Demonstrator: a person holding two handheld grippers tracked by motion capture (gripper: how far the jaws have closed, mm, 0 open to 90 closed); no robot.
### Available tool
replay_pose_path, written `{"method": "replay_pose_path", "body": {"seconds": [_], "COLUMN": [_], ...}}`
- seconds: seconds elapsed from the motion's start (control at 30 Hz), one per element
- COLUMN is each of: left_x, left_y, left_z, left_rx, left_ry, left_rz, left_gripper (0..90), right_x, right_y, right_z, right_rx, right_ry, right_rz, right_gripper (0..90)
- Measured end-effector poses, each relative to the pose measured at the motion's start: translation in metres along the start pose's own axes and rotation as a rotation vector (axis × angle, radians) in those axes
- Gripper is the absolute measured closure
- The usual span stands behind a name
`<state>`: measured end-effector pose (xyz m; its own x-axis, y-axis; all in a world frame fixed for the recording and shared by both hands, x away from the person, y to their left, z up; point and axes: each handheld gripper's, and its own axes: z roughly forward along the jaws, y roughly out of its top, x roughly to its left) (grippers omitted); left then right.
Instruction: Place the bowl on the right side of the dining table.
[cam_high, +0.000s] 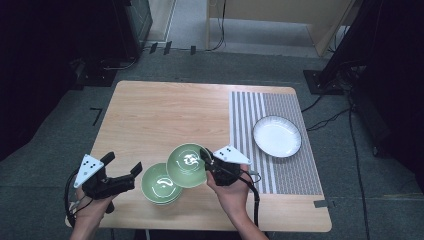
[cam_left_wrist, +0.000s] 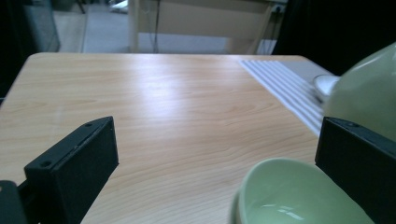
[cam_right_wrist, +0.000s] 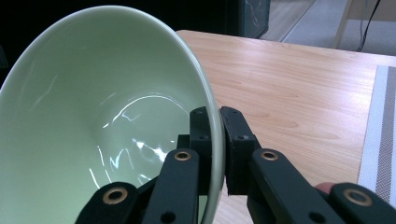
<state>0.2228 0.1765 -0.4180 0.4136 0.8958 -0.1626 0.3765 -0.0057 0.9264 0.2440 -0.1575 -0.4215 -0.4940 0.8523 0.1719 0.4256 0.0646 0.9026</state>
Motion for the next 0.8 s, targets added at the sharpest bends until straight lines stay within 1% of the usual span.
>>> {"method": "replay_pose_path", "body": {"seconds": [0.1, 0.3, 0.43, 0.53, 0.67, 0.7, 0.8], "left_x": [0.011, 0.032, 0.042, 0.048, 0.056, 0.058, 0.061], "left_y": [-0.004, -0.015, -0.023, -0.030, -0.040, -0.043, -0.052], "left_z": [0.002, 0.006, 0.008, 0.012, 0.018, 0.020, 0.025], "left_rx": [0.019, 0.065, 0.093, 0.125, 0.157, 0.169, 0.209], "left_ry": [0.030, 0.097, 0.119, 0.156, 0.191, 0.206, 0.232], "left_rz": [-0.013, -0.024, -0.028, -0.015, -0.016, -0.009, 0.017], "left_gripper": [0.0, 0.0, 0.0, 0.0, 0.0, 0.0, 0.0], "right_x": [-0.003, -0.007, -0.009, -0.010, -0.013, -0.014, -0.016], "right_y": [-0.002, -0.003, -0.003, -0.002, -0.001, -0.001, -0.001], "right_z": [-0.001, -0.004, -0.005, -0.007, -0.009, -0.009, -0.011], "right_rx": [0.003, 0.005, 0.001, -0.002, -0.007, -0.007, -0.008], "right_ry": [-0.001, -0.005, -0.006, -0.004, -0.006, -0.008, -0.011], "right_rz": [0.003, 0.005, 0.006, 0.012, 0.014, 0.017, 0.023], "right_gripper": [84.9, 84.9, 84.8, 84.9, 84.9, 84.9, 84.8]}}
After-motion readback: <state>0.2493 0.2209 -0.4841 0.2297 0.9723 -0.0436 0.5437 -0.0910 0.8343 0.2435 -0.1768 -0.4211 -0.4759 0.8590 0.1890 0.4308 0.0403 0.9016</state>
